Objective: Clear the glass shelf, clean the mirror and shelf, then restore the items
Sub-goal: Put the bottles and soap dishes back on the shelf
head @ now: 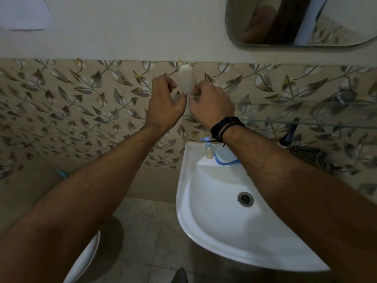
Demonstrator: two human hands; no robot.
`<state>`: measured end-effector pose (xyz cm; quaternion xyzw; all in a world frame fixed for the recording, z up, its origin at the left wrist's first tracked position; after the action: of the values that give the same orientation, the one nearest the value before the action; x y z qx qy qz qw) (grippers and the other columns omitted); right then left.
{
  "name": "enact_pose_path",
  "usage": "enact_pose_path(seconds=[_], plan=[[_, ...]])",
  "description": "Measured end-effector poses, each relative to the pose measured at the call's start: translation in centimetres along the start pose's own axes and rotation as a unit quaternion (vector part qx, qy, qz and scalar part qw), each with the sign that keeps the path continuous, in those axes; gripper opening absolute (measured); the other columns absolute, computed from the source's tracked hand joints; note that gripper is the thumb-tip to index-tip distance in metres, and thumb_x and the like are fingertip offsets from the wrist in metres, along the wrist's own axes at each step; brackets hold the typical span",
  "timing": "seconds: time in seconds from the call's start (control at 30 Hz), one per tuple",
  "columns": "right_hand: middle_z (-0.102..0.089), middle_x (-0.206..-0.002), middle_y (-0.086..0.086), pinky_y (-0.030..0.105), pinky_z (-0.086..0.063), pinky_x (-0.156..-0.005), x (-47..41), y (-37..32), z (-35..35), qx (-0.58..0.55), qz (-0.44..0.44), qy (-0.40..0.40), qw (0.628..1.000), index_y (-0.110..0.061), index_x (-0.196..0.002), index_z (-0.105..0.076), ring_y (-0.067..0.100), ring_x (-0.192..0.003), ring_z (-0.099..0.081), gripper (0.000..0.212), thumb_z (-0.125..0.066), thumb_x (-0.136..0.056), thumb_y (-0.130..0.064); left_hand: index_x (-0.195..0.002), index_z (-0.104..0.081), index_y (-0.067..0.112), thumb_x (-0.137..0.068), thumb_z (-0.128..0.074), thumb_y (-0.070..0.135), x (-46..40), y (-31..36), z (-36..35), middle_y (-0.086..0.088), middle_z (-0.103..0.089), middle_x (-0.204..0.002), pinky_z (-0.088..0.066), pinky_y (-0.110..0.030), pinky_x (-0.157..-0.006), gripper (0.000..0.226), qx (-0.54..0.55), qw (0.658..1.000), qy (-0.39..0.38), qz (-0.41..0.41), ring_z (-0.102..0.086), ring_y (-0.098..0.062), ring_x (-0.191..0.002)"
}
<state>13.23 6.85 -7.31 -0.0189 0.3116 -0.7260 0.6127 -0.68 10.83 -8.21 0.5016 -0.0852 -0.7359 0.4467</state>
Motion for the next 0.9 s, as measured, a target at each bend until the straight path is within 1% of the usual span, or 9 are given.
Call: enact_pose_path(seconds=[0.1,0.2,0.27,0.37,0.47,0.57,0.63,0.73,0.9], plan=[[-0.066,-0.105,0.004,0.041,-0.054,-0.076,1.7,-0.2,0.6,-0.015,0.011,0.001,1.000,-0.019,-0.109,-0.057,0.030,-0.094,-0.062,0.029,-0.047,-0.090,-0.037,-0.100,-0.050,0.007,-0.086,-0.061,0.024,1.7,1.2,-0.3,-0.005,-0.051,-0.097,-0.041,-0.024,-0.069,0.024,0.015,1.000,-0.011,-0.007,-0.045,-0.008,-0.081],[-0.066,-0.099,0.005,0.041,-0.054,-0.074,3.7,0.5,0.8,-0.032,0.017,-0.012,0.999,-0.019,-0.105,-0.057,0.030,-0.090,-0.062,0.022,-0.046,-0.091,-0.031,-0.098,-0.051,0.011,-0.087,-0.059,0.019,3.5,2.1,-1.0,-0.001,-0.056,-0.091,-0.044,-0.026,-0.070,0.016,0.047,0.998,-0.031,0.010,-0.052,-0.011,-0.081],[-0.066,-0.098,0.006,0.039,-0.052,-0.072,5.2,1.6,0.4,-0.041,0.008,-0.022,0.999,-0.018,-0.103,-0.057,0.030,-0.089,-0.061,0.020,-0.046,-0.090,-0.030,-0.097,-0.052,0.013,-0.087,-0.056,0.019,5.2,2.5,-1.9,0.004,-0.056,-0.089,-0.046,-0.028,-0.068,0.012,0.056,0.997,-0.046,0.022,-0.054,-0.012,-0.081],[-0.066,-0.102,0.005,0.038,-0.051,-0.071,7.2,3.7,-0.8,-0.048,-0.025,-0.046,0.997,-0.019,-0.103,-0.057,0.030,-0.092,-0.061,0.020,-0.046,-0.089,-0.028,-0.094,-0.054,0.013,-0.087,-0.055,0.016,7.6,2.6,-3.5,0.003,-0.059,-0.089,-0.046,-0.028,-0.068,0.008,0.063,0.995,-0.072,0.023,-0.056,-0.013,-0.082],[-0.067,-0.108,0.007,0.042,-0.053,-0.080,8.8,6.0,-2.7,-0.065,-0.060,-0.080,0.993,-0.018,-0.105,-0.058,0.032,-0.100,-0.061,0.023,-0.047,-0.089,-0.029,-0.092,-0.056,0.017,-0.087,-0.057,0.016,10.0,1.5,-5.4,0.007,-0.059,-0.088,-0.042,-0.020,-0.067,0.004,0.051,0.991,-0.115,0.054,-0.054,-0.004,-0.079],[-0.066,-0.115,0.009,0.038,-0.049,-0.085,10.0,8.1,-5.3,-0.055,-0.097,-0.127,0.986,-0.017,-0.111,-0.059,0.033,-0.107,-0.060,0.029,-0.049,-0.088,-0.031,-0.092,-0.056,0.021,-0.087,-0.058,0.016,12.1,0.0,-7.1,0.012,-0.056,-0.088,-0.036,-0.011,-0.066,0.007,0.033,0.982,-0.162,0.087,-0.052,0.003,-0.077],[-0.064,-0.121,0.010,0.037,-0.046,-0.088,10.4,9.1,-7.3,-0.049,-0.119,-0.164,0.978,-0.015,-0.121,-0.057,0.034,-0.112,-0.058,0.037,-0.050,-0.089,-0.033,-0.092,-0.055,0.022,-0.086,-0.058,0.016,13.1,-1.5,-8.1,0.011,-0.058,-0.089,-0.037,-0.017,-0.067,0.009,0.014,0.975,-0.190,0.115,-0.051,-0.001,-0.074],[-0.059,-0.126,0.012,0.039,-0.045,-0.094,10.8,10.3,-9.4,-0.042,-0.144,-0.194,0.970,-0.011,-0.130,-0.052,0.034,-0.117,-0.054,0.047,-0.053,-0.088,-0.033,-0.094,-0.057,0.021,-0.087,-0.059,0.019,14.5,-3.5,-9.7,0.006,-0.064,-0.094,-0.044,-0.028,-0.075,0.008,-0.013,0.954,-0.252,0.160,-0.058,-0.013,-0.082],[-0.048,-0.132,0.014,0.042,-0.038,-0.101,10.2,11.8,-12.2,-0.012,-0.175,-0.204,0.963,-0.009,-0.132,-0.047,0.037,-0.122,-0.044,0.053,-0.056,-0.087,-0.035,-0.111,-0.062,0.016,-0.090,-0.059,0.030,15.2,-6.7,-12.8,0.001,-0.068,-0.109,-0.047,-0.030,-0.083,0.025,-0.058,0.919,-0.341,0.188,-0.062,-0.021,-0.097]])
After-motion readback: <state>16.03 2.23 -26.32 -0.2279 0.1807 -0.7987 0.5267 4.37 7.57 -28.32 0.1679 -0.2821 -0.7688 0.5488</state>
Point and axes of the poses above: each hand's wrist, its own x-axis away from the middle knuckle, its own z-axis out of the back of the hand, y = z × x, the point moved 7 cm from there along -x, towards the middle knuckle
